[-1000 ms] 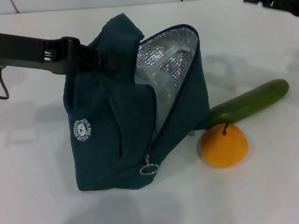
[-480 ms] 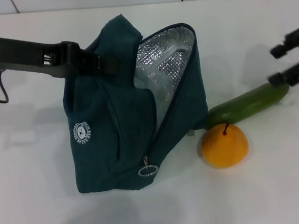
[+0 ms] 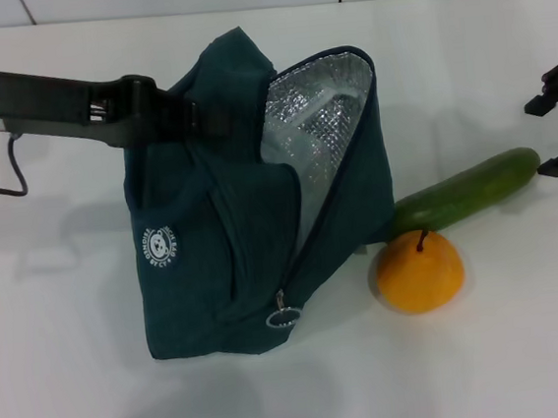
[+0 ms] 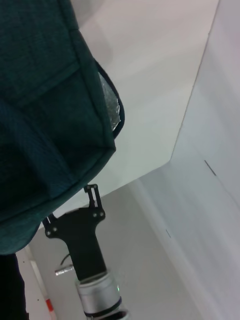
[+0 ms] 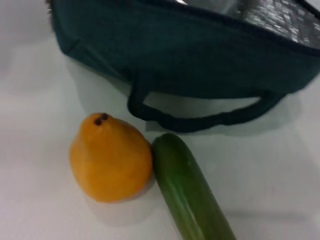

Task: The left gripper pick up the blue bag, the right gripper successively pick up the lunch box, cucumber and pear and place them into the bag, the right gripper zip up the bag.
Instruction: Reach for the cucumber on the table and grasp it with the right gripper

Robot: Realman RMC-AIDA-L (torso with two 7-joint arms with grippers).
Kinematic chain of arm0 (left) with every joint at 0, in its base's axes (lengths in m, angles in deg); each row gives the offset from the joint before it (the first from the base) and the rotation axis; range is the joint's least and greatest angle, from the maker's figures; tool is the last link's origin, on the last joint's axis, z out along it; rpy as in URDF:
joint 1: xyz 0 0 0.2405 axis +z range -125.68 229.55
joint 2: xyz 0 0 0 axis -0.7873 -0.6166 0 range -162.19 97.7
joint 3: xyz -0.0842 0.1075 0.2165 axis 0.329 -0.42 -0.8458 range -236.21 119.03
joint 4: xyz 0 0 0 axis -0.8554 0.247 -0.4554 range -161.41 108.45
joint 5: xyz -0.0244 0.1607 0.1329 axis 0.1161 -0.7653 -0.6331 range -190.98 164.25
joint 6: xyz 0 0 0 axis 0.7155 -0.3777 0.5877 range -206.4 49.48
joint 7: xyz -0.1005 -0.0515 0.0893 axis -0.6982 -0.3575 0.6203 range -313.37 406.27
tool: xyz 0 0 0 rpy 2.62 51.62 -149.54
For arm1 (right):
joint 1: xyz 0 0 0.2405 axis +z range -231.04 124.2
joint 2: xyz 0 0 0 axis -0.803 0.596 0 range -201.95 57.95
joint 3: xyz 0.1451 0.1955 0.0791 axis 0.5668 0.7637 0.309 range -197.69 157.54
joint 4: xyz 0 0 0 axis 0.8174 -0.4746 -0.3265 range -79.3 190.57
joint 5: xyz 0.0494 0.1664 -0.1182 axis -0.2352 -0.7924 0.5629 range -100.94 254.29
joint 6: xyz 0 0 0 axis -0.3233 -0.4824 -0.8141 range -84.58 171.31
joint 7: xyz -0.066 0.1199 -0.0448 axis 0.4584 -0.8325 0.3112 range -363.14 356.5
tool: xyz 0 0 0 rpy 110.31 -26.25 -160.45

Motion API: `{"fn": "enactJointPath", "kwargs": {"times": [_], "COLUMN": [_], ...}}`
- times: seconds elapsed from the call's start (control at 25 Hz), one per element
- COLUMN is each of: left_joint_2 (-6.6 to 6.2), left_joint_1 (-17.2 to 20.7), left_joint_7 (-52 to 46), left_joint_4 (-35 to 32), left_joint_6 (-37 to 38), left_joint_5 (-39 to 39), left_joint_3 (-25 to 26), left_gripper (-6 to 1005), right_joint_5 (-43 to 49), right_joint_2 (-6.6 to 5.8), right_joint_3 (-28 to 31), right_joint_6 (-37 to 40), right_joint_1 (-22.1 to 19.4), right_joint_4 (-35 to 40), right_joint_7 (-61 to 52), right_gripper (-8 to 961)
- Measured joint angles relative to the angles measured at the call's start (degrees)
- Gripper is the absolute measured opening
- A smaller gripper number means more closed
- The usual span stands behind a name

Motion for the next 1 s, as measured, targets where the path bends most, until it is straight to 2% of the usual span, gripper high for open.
{"fn": "enactJointPath", "kwargs": {"times": [0.32,0.36,0.44,0.56,1.0], "left_joint_2": [0.51,0.53,0.53,0.61,1.05], "left_joint_1": [-0.5,-0.6,-0.7,-0.8,-1.1], "left_joint_7": [-0.5,-0.4,-0.3,-0.3,-0.6], "left_joint_4": [-0.4,-0.3,-0.2,-0.1,-0.2], "left_joint_6": [-0.4,-0.5,-0.8,-1.3,-2.2], "left_joint_5": [0.0,0.0,0.0,0.0,0.0], "left_joint_3": [0.2,0.2,0.2,0.2,-0.1], "left_gripper": [37,37,37,37,37], "right_joint_5": [0.5,0.5,0.9,1.0,0.9], "right_joint_2": [2.59,2.59,3.92,4.63,5.33], "right_joint_3": [-0.1,-0.1,-0.1,-0.4,-1.4], "right_joint_6": [-2.2,-2.2,-4.3,-6.9,-14.7], "right_joint_1": [0.3,0.3,0.5,0.7,2.7], "right_joint_4": [-2.2,-2.2,-4.1,-6.5,-16.7], "right_joint_7": [9.4,9.4,13.0,15.3,19.8], "right_gripper": [707,706,704,702,694]}}
